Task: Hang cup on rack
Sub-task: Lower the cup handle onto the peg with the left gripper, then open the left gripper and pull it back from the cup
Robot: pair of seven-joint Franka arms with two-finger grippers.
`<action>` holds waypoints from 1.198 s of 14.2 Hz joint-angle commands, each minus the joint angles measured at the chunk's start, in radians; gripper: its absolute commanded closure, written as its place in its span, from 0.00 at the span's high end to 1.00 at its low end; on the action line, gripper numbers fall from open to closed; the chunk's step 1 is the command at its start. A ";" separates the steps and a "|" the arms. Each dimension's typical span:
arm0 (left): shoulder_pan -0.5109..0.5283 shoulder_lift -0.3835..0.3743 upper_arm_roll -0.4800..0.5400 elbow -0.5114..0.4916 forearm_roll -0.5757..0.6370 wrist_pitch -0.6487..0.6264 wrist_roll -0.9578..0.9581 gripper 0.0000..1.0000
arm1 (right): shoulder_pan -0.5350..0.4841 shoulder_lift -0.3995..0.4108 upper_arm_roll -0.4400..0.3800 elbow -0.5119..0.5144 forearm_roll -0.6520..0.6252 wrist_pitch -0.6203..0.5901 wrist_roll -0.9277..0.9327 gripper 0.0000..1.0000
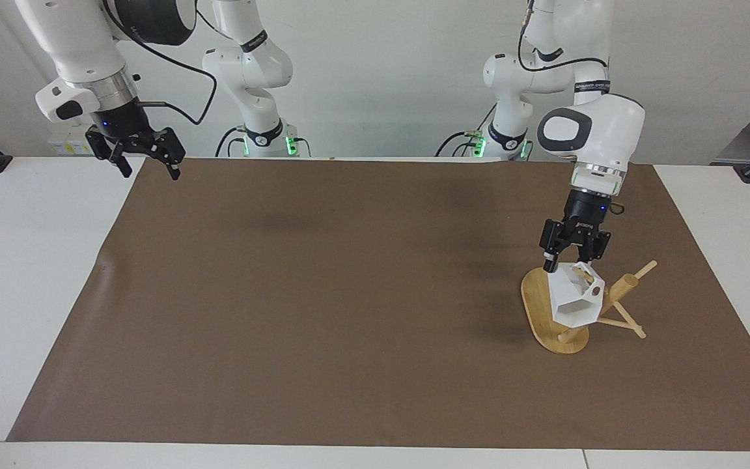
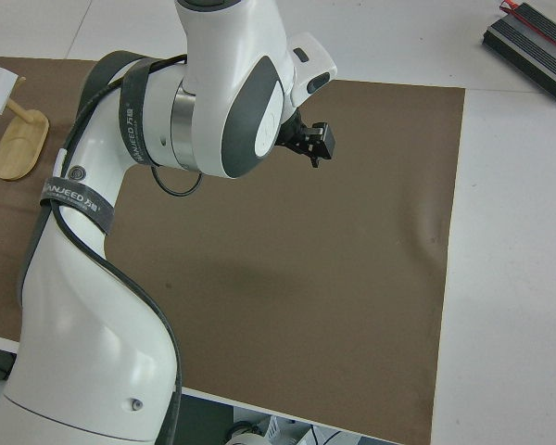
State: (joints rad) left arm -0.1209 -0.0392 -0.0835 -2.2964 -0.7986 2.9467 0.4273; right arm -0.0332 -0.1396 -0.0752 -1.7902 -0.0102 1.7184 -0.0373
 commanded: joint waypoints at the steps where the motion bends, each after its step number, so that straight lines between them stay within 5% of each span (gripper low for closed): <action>1: 0.027 0.022 -0.004 0.040 -0.004 -0.018 0.013 1.00 | -0.005 -0.023 0.002 -0.023 0.018 0.007 -0.020 1.00; 6: 0.046 -0.020 0.004 0.044 0.022 -0.102 0.027 1.00 | -0.005 -0.023 0.002 -0.023 0.018 0.006 -0.020 1.00; 10: 0.136 -0.083 0.005 0.073 0.203 -0.277 0.024 1.00 | -0.005 -0.023 0.002 -0.023 0.018 0.007 -0.020 1.00; 17: 0.241 -0.085 0.005 0.395 0.583 -0.841 -0.109 1.00 | -0.005 -0.024 0.002 -0.021 0.018 0.007 -0.020 1.00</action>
State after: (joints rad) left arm 0.1122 -0.1336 -0.0720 -1.9800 -0.3014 2.2192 0.3816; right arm -0.0331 -0.1397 -0.0752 -1.7902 -0.0102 1.7184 -0.0373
